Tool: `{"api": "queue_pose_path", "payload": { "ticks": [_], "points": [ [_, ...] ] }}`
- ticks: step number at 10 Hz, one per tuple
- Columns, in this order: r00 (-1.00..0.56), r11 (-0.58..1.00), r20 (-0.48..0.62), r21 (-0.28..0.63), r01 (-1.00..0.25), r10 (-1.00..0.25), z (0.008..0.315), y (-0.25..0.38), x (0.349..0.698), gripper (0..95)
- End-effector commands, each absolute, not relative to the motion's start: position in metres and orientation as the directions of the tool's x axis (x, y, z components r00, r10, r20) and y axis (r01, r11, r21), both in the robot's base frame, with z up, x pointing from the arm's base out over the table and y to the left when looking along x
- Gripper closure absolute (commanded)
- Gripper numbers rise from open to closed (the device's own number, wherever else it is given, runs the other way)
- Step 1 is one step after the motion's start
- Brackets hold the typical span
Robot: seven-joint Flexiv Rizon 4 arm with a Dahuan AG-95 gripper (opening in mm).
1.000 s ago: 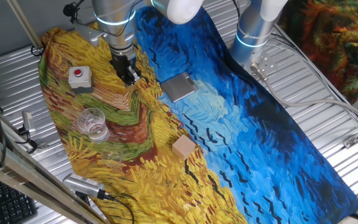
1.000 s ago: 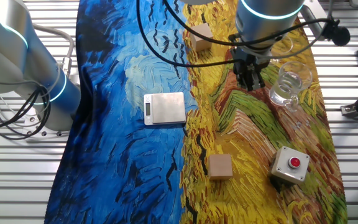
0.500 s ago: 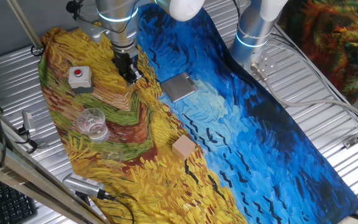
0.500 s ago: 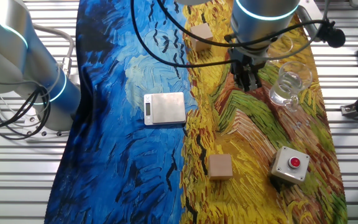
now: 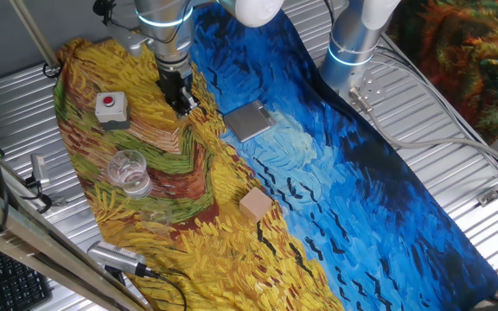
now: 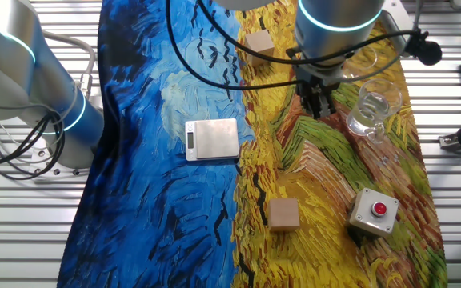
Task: Pour the water from one cup into another empty cup
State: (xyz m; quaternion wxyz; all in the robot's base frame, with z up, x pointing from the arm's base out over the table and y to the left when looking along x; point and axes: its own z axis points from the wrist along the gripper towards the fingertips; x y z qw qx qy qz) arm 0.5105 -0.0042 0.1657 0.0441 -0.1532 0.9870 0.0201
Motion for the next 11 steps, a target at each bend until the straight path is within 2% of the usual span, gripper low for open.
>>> {"api": "queue_pose_path", "payload": {
  "ticks": [1,7,8,10,11],
  "points": [
    [-0.947,0.948,-0.073,0.04,-0.315,-0.312,0.1658,-0.0037,0.5108,95.0],
    [-0.956,0.959,-0.086,-0.066,-0.275,-0.28,0.1658,-0.0037,0.5108,95.0],
    [-0.947,0.948,-0.077,-0.091,-0.306,-0.313,0.1658,-0.0037,0.5108,95.0],
    [-0.928,0.93,-0.077,-0.066,-0.361,-0.365,0.1658,-0.0037,0.5108,95.0],
    [-0.923,0.927,-0.1,0.007,-0.374,-0.372,0.1658,-0.0037,0.5108,95.0]
  ]
}}
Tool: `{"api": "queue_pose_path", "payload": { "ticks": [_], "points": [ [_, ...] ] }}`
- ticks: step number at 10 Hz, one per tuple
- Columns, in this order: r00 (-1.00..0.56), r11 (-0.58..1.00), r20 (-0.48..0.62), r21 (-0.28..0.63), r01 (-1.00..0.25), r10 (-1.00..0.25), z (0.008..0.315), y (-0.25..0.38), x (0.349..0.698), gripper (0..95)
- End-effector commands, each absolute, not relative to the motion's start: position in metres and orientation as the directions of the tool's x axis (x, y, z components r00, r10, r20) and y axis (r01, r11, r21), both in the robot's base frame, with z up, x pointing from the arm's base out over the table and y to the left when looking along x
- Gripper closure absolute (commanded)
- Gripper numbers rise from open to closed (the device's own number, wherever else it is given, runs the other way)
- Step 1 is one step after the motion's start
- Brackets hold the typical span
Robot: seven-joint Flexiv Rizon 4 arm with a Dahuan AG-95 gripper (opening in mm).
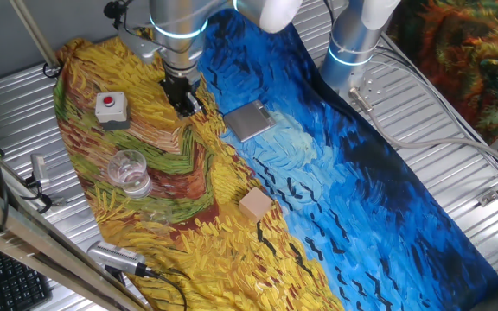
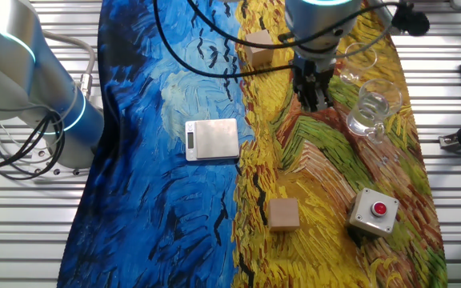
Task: Pour the water from one cup into another empty cup
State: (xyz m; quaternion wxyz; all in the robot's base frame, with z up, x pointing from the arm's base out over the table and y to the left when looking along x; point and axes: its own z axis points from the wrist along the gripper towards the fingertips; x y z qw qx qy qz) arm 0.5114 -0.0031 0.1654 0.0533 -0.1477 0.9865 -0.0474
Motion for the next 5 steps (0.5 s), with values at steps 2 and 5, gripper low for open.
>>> {"api": "queue_pose_path", "payload": {
  "ticks": [2,5],
  "points": [
    [-0.915,0.917,-0.069,-0.046,-0.396,-0.398,0.1658,-0.0037,0.5108,95.0],
    [-0.916,0.918,-0.062,-0.035,-0.396,-0.397,0.1658,-0.0037,0.5108,95.0]
  ]
}}
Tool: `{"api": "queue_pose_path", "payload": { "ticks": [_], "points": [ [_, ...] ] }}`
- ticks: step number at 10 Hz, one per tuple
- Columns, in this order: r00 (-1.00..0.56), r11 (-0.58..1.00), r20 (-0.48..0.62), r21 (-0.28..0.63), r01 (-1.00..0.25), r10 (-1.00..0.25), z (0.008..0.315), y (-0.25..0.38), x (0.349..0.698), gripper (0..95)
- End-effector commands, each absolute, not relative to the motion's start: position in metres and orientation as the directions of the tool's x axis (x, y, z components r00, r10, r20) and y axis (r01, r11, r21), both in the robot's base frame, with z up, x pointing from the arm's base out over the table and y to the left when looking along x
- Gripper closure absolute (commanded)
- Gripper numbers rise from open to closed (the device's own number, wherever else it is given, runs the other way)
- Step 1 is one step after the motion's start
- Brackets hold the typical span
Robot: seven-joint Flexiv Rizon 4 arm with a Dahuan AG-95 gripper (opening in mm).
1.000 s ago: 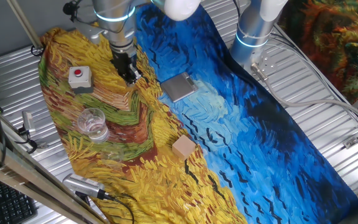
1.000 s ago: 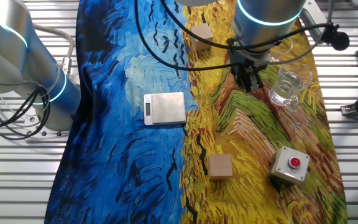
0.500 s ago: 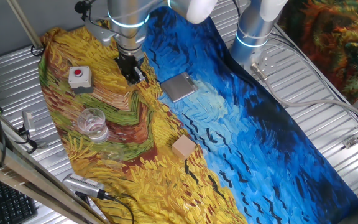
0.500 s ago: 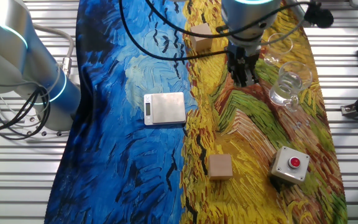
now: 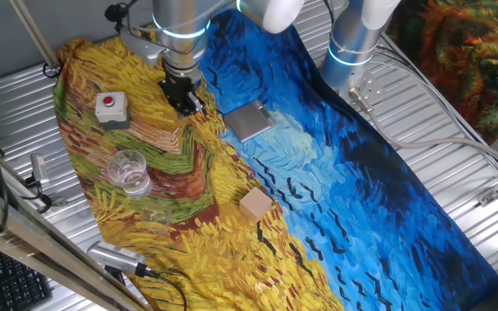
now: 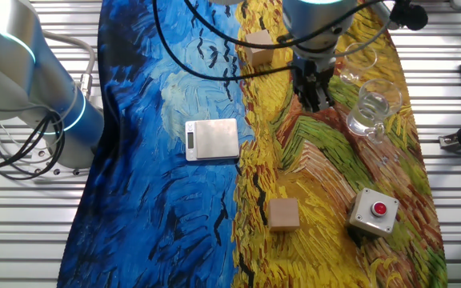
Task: Pour the water from one cup into another empty cup
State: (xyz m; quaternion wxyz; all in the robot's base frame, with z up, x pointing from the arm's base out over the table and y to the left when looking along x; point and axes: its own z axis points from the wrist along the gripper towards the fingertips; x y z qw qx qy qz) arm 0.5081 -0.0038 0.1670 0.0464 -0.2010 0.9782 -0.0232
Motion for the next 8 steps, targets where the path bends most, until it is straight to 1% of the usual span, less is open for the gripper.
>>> {"api": "queue_pose_path", "payload": {
  "ticks": [1,5,8],
  "points": [
    [-0.916,0.919,-0.063,-0.032,-0.394,-0.395,0.166,-0.004,0.511,95.0],
    [-0.923,0.925,-0.07,-0.041,-0.378,-0.38,0.165,-0.002,0.515,95.0],
    [-0.923,0.926,-0.064,-0.027,-0.378,-0.379,0.157,0.006,0.535,95.0]
  ]
}}
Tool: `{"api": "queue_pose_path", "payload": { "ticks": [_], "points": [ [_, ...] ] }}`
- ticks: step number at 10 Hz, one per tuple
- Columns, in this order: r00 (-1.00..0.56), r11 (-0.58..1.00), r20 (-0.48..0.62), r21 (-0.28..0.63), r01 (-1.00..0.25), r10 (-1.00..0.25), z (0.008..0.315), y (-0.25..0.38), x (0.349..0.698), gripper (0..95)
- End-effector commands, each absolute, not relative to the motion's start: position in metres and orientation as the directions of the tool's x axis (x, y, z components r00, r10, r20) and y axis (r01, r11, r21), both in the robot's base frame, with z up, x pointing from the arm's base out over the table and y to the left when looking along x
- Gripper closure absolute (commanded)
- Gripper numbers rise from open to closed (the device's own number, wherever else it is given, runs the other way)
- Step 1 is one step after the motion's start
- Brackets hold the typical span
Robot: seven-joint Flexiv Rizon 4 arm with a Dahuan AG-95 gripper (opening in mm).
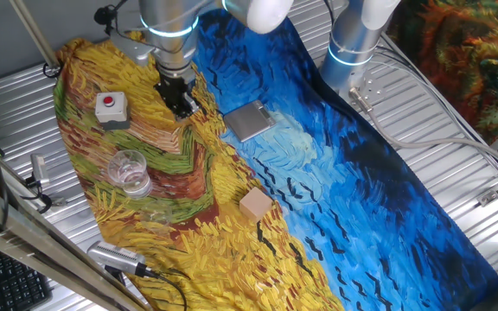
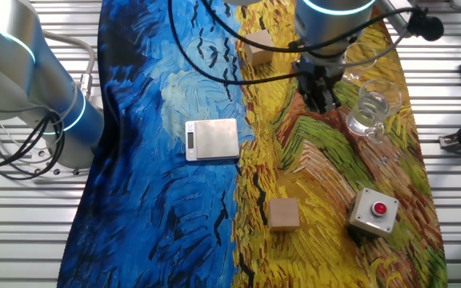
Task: Pour the water from one cup into another empty cup
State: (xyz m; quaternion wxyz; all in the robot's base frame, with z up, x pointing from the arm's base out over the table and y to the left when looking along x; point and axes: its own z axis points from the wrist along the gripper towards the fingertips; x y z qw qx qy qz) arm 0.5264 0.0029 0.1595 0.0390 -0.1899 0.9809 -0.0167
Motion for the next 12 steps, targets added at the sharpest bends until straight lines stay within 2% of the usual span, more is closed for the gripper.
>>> {"api": "queue_pose_path", "payload": {
  "ticks": [1,12],
  "points": [
    [-0.922,0.924,-0.063,-0.028,-0.38,-0.381,0.155,0.007,0.539,95.0],
    [-0.864,0.866,-0.065,-0.013,-0.499,-0.499,0.124,-0.022,0.602,95.0]
  ]
}}
